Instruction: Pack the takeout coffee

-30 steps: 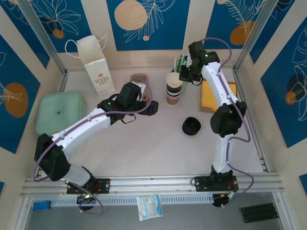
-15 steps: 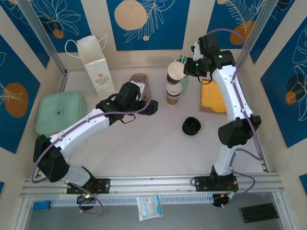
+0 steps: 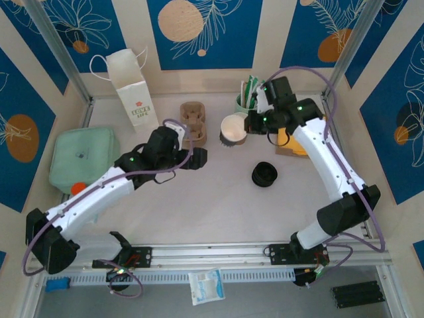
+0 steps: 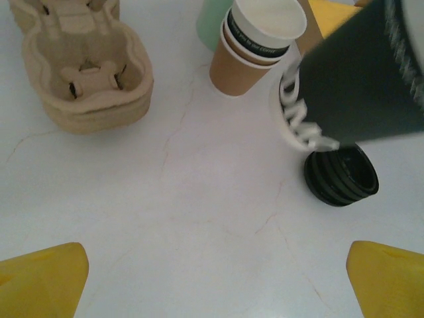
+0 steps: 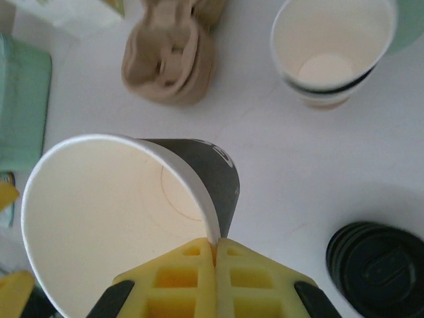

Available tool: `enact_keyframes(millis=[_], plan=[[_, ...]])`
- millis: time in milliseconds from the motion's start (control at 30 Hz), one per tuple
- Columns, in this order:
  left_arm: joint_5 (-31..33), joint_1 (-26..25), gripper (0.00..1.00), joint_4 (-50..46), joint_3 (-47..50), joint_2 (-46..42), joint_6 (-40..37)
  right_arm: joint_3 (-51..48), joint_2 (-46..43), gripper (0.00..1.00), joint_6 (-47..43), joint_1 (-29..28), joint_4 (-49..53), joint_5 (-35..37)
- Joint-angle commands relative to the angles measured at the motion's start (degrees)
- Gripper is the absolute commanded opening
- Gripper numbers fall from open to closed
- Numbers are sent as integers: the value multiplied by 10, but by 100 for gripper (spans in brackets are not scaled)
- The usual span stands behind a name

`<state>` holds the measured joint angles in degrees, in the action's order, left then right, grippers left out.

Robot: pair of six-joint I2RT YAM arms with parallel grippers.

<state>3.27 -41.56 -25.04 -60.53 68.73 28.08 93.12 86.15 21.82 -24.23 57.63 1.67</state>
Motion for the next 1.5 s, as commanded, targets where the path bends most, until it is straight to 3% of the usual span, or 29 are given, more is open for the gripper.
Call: enact_keyframes(millis=[0, 400, 1233, 1467], plan=[[0, -6, 100, -21, 25, -35, 15, -52, -27, 0, 20, -32, -19, 10], [-3, -6, 100, -30, 78, -85, 40, -228, -55, 0, 80, -109, -77, 22], [-17, -11, 99, -4, 87, -63, 51, -307, -19, 0, 93, -130, -118, 49], [-16, -14, 99, -3, 81, -58, 51, -303, -32, 30, 95, -133, -107, 52]])
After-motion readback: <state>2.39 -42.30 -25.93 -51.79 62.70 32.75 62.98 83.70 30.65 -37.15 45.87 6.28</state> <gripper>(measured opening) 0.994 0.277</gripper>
